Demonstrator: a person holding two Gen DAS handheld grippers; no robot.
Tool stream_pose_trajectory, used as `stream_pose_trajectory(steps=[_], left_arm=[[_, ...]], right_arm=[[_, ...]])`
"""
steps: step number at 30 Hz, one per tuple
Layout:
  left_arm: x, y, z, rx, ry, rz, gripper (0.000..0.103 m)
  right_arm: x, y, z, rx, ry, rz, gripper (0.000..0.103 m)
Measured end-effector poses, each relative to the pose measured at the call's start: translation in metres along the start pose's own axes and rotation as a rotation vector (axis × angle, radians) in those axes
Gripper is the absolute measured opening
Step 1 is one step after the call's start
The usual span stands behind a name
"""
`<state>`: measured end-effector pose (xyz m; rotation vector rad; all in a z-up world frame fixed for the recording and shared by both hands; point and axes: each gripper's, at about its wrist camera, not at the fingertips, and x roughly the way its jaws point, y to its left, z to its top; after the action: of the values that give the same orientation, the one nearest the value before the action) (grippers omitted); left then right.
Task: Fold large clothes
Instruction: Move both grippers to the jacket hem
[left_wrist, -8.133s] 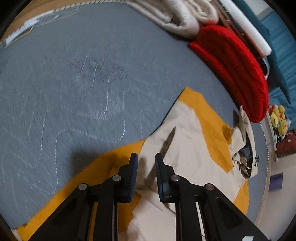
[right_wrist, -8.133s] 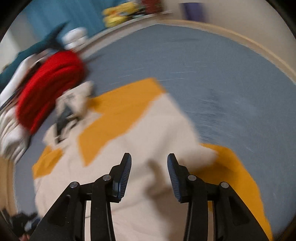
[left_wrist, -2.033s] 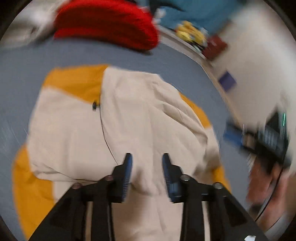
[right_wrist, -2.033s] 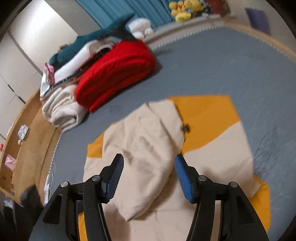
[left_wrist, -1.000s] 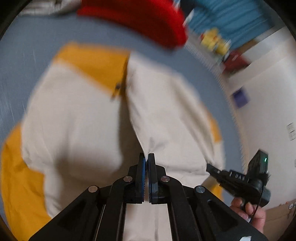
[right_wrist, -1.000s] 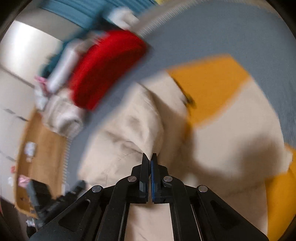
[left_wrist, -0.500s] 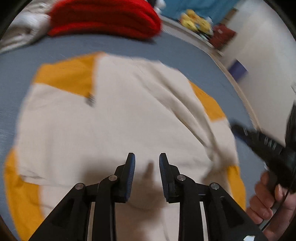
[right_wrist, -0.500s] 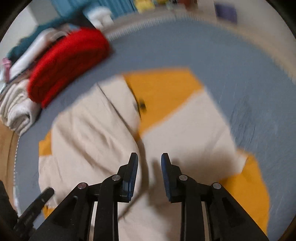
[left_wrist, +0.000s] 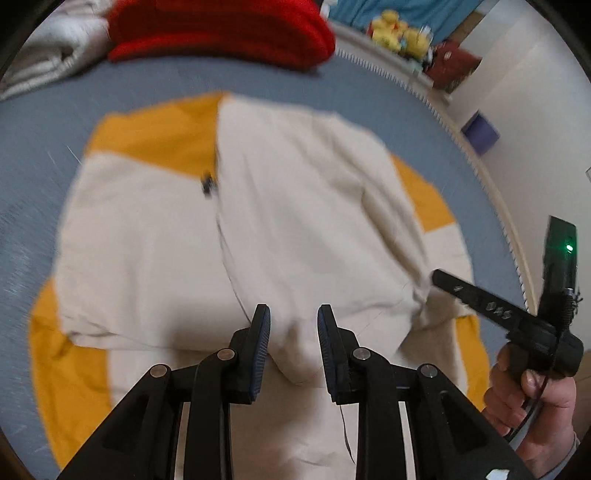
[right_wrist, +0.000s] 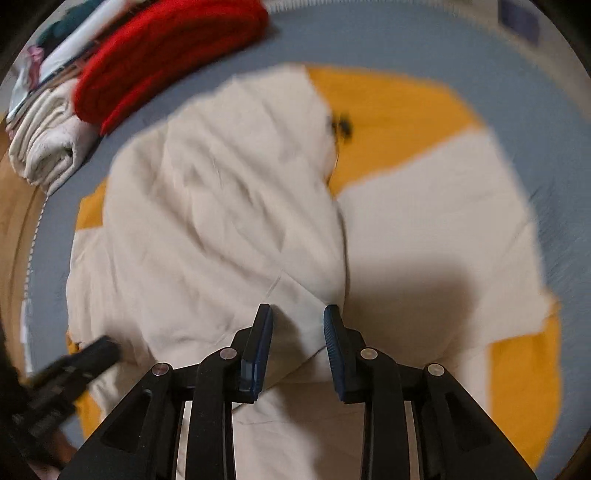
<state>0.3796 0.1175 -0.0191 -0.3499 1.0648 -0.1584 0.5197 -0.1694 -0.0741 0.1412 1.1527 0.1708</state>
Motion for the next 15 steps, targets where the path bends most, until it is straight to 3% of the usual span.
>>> stream_pose_trajectory(steps=[5,9,12,15], left_arm=[[-0.080,0.000,-0.027,0.104,-0.198,0.025,0.018],[-0.155,-0.018,-0.060,0.266,-0.401,0.117,0.018],[-0.196,-0.014,-0.082,0.286,-0.450,0.106,0.018],[-0.224,-0.001,-0.115,0.229,-0.430,0.081,0.018]], right_arm=[[-0.105,0.010,-0.001,-0.094,-0.328,0.003,0.030],[-0.220,0.003,-0.036,-0.171,-0.601,-0.025,0.031],[-0.286,-0.017,-0.072,-0.164,-0.681,-0.026,0.034],[-0.330,-0.044,-0.109,-0.153,-0.671,-0.034,0.036]])
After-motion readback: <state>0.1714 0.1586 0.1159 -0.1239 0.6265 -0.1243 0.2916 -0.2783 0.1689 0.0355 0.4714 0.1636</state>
